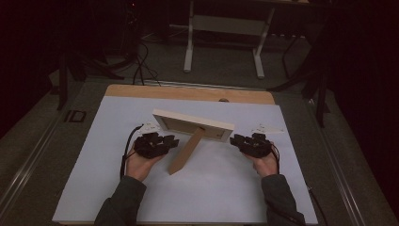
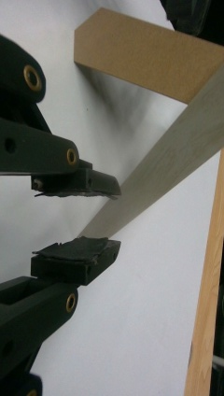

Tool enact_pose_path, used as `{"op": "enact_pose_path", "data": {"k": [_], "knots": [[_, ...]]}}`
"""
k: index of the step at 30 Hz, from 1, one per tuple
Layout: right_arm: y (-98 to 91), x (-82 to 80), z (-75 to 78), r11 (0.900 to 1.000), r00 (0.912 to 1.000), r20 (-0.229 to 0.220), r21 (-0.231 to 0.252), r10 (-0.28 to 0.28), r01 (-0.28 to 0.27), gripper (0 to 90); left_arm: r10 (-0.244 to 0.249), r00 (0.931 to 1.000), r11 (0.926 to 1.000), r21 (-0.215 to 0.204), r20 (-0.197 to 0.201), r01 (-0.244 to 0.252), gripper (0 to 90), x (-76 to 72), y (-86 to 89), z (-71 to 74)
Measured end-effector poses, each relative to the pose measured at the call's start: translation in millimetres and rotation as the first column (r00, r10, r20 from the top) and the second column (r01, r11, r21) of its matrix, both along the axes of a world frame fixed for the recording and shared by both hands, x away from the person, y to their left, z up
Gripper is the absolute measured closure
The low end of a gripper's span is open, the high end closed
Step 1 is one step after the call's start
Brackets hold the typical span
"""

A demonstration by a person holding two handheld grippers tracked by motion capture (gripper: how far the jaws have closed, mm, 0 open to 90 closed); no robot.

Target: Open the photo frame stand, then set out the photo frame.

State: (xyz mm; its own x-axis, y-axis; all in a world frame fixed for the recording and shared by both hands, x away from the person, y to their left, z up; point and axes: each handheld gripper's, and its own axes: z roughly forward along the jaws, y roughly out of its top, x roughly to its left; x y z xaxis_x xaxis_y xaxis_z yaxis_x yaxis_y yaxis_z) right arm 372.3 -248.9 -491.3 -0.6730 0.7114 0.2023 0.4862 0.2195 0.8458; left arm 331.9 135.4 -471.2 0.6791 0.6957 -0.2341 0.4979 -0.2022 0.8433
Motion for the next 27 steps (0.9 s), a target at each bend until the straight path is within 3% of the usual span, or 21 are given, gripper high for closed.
{"op": "enact_pose_path", "data": {"k": [6, 18, 27], "knots": [[0.1, 0.4, -1.0, 0.9995, 0.9998, 0.005, -0.024, -0.022, 0.022, 69.3, 0.041, 0.9991, 0.9990, -0.020, 0.003, -0.041, 67.1, -1.0, 11.3, 1.2], [-4.7, 3.8, -1.5, 0.9978, 0.9980, 0.003, -0.021, -0.063, 0.063, 69.8, 0.077, 0.9970, 0.9969, -0.015, 0.001, -0.077, 65.1, -0.2, 18.5, -0.7], [-4.3, 9.7, 2.9, 0.9964, 0.9971, 0.017, -0.040, -0.074, 0.074, 69.5, 0.124, 0.9922, 0.9920, 0.022, 0.010, -0.125, 66.5, 0.8, 23.3, -2.4]]}}
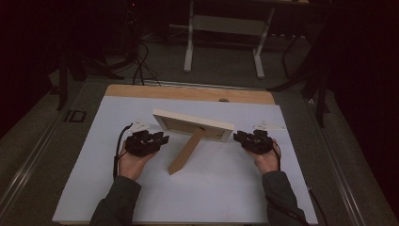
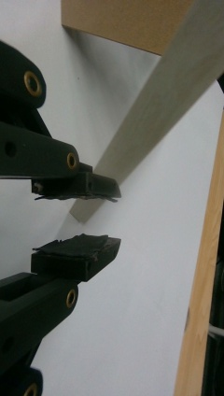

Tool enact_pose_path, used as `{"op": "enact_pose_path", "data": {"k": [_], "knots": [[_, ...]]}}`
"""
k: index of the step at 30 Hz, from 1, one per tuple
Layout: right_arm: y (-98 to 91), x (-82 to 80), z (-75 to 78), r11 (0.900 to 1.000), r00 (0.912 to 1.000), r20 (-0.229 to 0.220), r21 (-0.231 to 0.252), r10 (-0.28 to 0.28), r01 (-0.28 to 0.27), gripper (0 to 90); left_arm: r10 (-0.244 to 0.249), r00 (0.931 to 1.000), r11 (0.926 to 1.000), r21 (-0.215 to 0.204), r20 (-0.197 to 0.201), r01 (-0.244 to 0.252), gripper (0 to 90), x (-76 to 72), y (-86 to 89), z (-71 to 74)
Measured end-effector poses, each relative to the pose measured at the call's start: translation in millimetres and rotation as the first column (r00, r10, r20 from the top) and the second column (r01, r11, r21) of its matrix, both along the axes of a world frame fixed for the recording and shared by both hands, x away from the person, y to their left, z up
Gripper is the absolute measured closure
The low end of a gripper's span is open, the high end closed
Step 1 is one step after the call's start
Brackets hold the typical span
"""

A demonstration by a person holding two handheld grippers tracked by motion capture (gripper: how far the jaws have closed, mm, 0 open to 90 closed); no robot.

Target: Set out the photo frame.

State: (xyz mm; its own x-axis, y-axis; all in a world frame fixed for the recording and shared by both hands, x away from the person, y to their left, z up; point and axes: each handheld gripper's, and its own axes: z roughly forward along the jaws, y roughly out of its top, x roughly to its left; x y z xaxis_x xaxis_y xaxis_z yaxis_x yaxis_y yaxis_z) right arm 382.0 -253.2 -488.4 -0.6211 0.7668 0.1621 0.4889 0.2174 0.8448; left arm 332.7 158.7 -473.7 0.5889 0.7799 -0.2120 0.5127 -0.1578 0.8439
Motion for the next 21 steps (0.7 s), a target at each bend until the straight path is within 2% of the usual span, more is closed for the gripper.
{"op": "enact_pose_path", "data": {"k": [11, 12, 13, 14, 17, 18, 21], "knots": [[0.9, 4.5, 8.0, 0.9996, 0.9995, 0.019, 0.002, -0.027, 0.027, 71.6, 0.068, 0.9976, 0.9976, 0.014, -0.016, -0.068, 73.5, 4.5, 4.6, -2.2], [1.5, 5.7, 8.6, 0.9995, 0.9994, 0.015, 0.005, -0.032, 0.032, 73.1, 0.095, 0.9955, 0.9953, 0.019, -0.009, -0.095, 73.6, 5.3, 4.8, -2.6], [1.5, 5.7, 8.6, 0.9995, 0.9994, 0.015, 0.005, -0.032, 0.032, 73.1, 0.095, 0.9955, 0.9953, 0.019, -0.009, -0.095, 73.5, 5.3, 4.8, -2.6], [2.5, 7.7, 8.7, 0.9995, 0.9995, 0.011, 0.004, -0.031, 0.031, 75.5, 0.128, 0.9918, 0.9915, 0.024, 0.003, -0.128, 73.2, 5.7, 4.0, -2.4], [4.0, 9.8, 9.0, 0.9992, 0.9992, 0.012, 0.005, -0.039, 0.039, 77.9, 0.135, 0.9907, 0.9907, 0.013, 0.011, -0.136, 73.2, 6.7, 3.5, -2.0], [5.0, 11.0, 9.5, 0.9990, 0.9990, 0.009, 0.008, -0.045, 0.045, 80.5, 0.133, 0.9910, 0.9911, -0.003, 0.010, -0.133, 73.4, 8.0, 2.9, -2.2], [8.0, 13.1, 10.0, 0.9989, 0.9989, 0.008, 0.001, -0.046, 0.046, 84.5, 0.121, 0.9926, 0.9926, 0.001, 0.003, -0.121, 75.5, 10.3, 0.0, -3.5]]}}
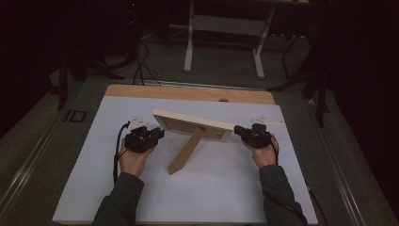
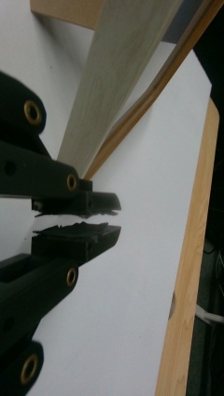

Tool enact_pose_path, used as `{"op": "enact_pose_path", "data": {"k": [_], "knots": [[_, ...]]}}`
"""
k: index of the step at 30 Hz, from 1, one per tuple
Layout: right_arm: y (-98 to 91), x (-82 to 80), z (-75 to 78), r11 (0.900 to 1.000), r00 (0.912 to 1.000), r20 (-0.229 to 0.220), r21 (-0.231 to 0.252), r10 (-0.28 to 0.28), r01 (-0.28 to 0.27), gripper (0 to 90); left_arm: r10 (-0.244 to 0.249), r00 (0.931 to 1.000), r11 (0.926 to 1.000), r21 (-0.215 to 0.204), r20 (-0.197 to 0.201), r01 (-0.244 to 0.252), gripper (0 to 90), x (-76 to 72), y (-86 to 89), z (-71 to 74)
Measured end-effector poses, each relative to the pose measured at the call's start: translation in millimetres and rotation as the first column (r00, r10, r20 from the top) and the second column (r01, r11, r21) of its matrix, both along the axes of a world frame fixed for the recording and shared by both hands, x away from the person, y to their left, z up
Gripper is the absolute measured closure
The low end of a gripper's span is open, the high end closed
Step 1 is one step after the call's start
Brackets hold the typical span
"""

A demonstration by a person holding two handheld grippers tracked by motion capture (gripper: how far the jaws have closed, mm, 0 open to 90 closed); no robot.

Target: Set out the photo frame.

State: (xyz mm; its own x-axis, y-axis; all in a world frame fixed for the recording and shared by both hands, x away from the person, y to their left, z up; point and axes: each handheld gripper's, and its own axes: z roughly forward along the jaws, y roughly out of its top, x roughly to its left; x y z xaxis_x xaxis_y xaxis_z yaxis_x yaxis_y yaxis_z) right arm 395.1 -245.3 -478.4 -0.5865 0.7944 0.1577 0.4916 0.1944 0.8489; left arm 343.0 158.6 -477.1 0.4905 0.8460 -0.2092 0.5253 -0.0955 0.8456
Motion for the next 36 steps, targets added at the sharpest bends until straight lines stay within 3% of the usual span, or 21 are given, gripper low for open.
{"op": "enact_pose_path", "data": {"k": [7, 15, 36], "knots": [[4.4, 4.2, 1.1, 1.0000, 1.0000, 0.001, -0.006, 0.000, 0.000, 89.5, -0.020, 0.9996, 0.9991, 0.036, -0.018, 0.021, 81.1, 7.7, -9.1, 1.1], [10.4, 9.3, 0.8, 1.0000, 1.0000, -0.007, 0.000, 0.001, -0.001, 89.8, 0.001, 0.9997, 0.9984, 0.056, -0.024, 0.000, 90.0, 14.9, -14.9, 2.0], [23.2, 8.4, 2.5, 0.9971, 0.9973, -0.001, 0.019, 0.074, -0.074, 89.8, 0.022, 0.9997, 0.9965, 0.080, -0.012, -0.021, 90.0, 24.7, -19.8, 8.3]]}}
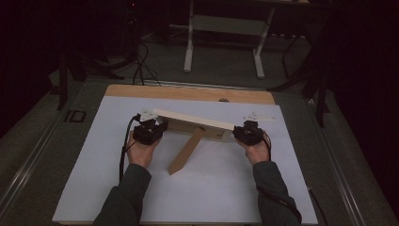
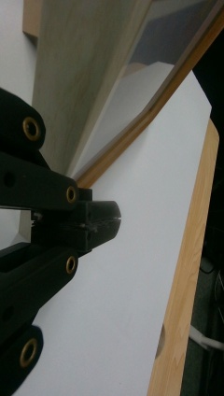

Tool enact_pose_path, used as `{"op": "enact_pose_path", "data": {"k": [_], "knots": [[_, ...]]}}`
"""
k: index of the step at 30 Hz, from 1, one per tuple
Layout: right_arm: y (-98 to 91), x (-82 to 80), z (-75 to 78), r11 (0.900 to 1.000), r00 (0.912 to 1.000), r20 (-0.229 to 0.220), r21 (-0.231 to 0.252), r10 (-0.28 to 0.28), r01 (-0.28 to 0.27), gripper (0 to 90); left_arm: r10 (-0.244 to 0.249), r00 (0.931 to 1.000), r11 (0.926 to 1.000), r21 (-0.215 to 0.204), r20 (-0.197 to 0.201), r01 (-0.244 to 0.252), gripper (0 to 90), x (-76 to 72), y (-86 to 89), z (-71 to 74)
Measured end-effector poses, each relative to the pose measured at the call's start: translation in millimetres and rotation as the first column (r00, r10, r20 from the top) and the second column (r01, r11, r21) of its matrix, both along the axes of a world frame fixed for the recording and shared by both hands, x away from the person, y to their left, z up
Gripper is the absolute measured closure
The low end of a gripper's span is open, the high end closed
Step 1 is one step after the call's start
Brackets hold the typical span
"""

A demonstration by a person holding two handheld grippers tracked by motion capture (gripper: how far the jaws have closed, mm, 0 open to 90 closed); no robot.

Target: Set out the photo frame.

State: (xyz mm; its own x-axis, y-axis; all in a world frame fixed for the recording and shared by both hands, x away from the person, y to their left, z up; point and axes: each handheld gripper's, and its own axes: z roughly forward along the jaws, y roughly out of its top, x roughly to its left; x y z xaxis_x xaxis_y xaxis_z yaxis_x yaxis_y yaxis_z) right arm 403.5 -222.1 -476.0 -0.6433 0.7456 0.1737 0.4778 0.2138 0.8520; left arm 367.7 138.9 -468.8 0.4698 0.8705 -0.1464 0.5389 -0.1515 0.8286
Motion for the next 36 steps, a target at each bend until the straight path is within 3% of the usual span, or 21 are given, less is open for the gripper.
{"op": "enact_pose_path", "data": {"k": [12, 24, 36], "knots": [[-0.3, -2.3, 3.5, 0.9993, 0.9995, 0.002, 0.019, 0.031, -0.031, 89.8, -0.015, 0.9999, 0.9999, 0.007, 0.005, 0.015, 90.0, 0.9, -6.6, 3.8], [0.5, -5.4, 6.2, 0.9984, 0.9986, 0.005, 0.019, 0.053, -0.053, 89.8, -0.063, 0.9978, 0.9979, 0.020, 0.024, 0.062, 90.0, -0.6, -24.7, 13.0], [1.9, -7.2, 7.2, 0.9968, 0.9971, 0.005, 0.024, 0.076, -0.077, 89.9, -0.111, 0.9932, 0.9938, -0.001, 0.037, 0.111, 90.0, -4.9, -37.8, 24.0]]}}
